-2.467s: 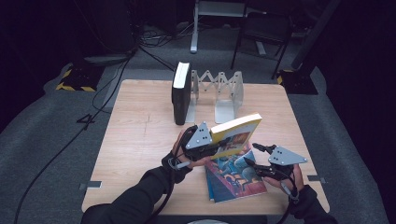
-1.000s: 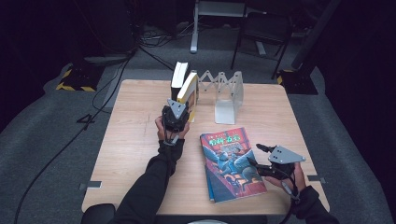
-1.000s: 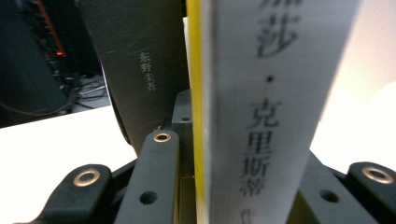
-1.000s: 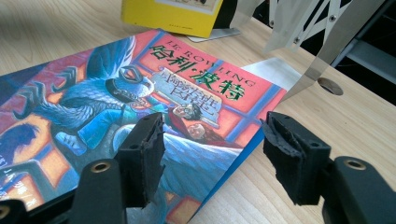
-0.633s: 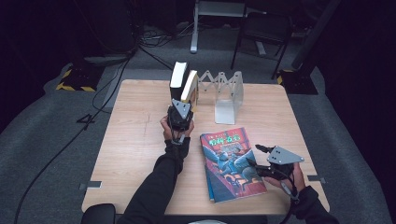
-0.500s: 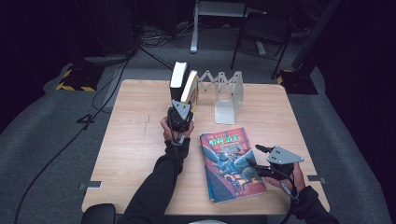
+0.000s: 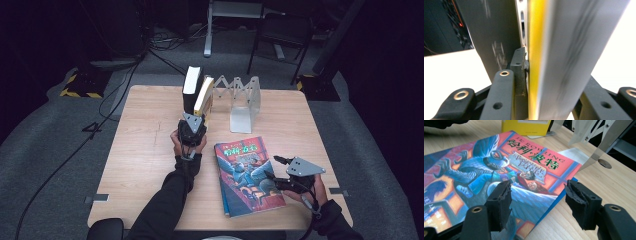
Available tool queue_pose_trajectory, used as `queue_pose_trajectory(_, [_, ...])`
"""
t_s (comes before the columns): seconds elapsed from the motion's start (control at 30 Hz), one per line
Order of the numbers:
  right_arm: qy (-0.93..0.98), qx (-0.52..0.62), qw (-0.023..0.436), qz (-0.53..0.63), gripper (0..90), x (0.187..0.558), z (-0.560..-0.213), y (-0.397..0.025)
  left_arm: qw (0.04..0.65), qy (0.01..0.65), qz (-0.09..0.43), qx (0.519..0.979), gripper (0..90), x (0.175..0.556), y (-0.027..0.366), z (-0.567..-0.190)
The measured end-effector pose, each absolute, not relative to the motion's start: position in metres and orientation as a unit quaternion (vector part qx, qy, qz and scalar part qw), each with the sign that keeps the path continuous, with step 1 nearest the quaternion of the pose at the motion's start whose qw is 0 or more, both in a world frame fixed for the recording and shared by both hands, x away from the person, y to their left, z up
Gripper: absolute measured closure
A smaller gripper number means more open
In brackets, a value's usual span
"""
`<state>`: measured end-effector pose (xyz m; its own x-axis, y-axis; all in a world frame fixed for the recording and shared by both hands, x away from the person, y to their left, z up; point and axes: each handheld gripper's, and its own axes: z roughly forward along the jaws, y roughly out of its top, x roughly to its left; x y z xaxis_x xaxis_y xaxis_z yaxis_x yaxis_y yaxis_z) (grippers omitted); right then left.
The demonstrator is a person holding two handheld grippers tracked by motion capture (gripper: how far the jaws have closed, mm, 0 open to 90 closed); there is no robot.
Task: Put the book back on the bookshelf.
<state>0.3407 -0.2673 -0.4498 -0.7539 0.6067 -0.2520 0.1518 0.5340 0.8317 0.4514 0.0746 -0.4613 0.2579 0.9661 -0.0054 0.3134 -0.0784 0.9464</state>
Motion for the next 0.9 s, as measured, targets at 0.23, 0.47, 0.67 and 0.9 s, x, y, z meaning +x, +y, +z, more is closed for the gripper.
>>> queue_pose_trajectory(0.23, [0.838,0.226,0.264,0.421,37.5,0.34,-0.452,-0.268,0.453,0.511,0.334,0.65,72.8,0.447,0.076,-0.481])
queue_pose_trajectory(0.47, [0.838,0.226,0.263,0.421,37.5,0.34,-0.453,-0.266,0.43,0.518,0.361,0.645,75.0,0.452,0.065,-0.479])
queue_pose_trajectory(0.67, [0.839,0.226,0.262,0.421,37.5,0.341,-0.453,-0.267,0.433,0.531,0.353,0.637,74.6,0.464,0.059,-0.478])
queue_pose_trajectory(0.9, [0.839,0.227,0.259,0.421,37.1,0.341,-0.453,-0.269,0.451,0.529,0.326,0.641,69.7,0.462,0.063,-0.477])
